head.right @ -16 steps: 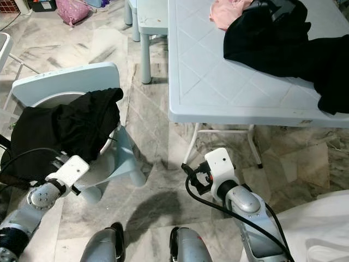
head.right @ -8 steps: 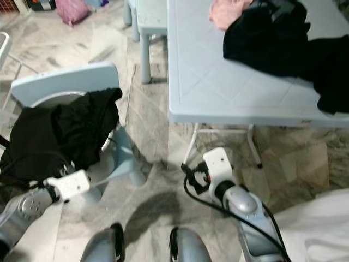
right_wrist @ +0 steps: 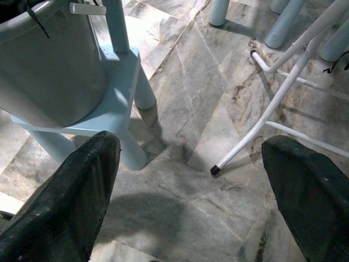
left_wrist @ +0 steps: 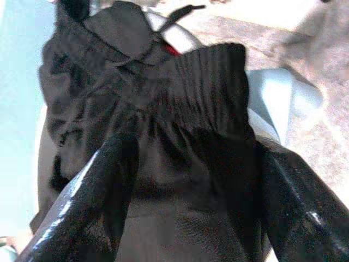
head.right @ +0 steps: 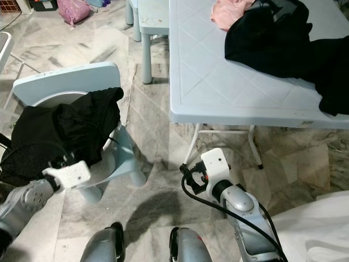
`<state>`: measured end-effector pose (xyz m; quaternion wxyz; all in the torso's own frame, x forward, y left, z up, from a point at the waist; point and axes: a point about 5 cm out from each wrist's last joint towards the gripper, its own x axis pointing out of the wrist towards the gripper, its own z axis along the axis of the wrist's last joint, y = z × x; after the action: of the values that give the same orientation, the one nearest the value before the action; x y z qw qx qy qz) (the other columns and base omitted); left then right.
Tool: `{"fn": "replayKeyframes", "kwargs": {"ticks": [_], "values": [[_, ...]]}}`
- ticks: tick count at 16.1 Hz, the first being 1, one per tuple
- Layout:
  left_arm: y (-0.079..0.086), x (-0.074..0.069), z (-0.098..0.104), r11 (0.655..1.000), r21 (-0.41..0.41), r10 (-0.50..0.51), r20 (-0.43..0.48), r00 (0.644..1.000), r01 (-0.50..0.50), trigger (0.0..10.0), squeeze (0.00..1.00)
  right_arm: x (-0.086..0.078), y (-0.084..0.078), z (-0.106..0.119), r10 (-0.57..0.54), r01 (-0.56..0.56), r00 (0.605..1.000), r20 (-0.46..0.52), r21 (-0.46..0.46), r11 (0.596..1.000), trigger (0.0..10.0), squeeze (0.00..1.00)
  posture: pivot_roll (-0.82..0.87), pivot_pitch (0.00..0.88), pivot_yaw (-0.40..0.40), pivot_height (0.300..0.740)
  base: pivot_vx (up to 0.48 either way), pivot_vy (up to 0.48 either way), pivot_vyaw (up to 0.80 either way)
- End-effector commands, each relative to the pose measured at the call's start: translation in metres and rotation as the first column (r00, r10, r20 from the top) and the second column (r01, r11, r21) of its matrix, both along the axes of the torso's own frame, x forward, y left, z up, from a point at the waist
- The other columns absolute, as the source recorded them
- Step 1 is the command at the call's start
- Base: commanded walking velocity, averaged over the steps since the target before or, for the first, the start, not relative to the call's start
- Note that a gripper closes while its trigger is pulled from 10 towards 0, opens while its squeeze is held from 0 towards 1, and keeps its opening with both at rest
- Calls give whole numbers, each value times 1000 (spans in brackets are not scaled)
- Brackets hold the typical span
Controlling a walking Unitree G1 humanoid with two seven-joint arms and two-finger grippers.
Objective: Hang hanger
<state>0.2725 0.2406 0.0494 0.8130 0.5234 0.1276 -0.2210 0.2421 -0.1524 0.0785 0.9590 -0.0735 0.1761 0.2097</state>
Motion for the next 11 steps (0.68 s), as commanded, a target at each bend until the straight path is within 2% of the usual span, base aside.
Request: {"fn": "replayKeyframes", "kwargs": {"ticks": [1,2,6,11], "values": [[5,-3,-6,999,-1,35,-10,999,-35,10000,0,-1,-2,-2,-3,3,1000,-7,-7,1000,10000,0,-10,209,-67,740,0,0,0],[4,0,-6,997,-33,71,20,997,-70,10000,0,-1,-3,-2,-4,4,1000,-6,-8,1000,10000,0,-19,206,-70,740,0,0,0],[-6,7,-10,992,-80,105,23,994,-102,10000,0,-1,-2,-3,4,-4,1000,-8,-12,1000,10000,0,-21,205,-73,740,0,0,0],[-24,19,-14,995,-79,69,3,998,-68,10000,0,-1,0,-3,11,-11,1000,-6,-12,1000,10000,0,-32,204,-72,740,0,0,0]]}}
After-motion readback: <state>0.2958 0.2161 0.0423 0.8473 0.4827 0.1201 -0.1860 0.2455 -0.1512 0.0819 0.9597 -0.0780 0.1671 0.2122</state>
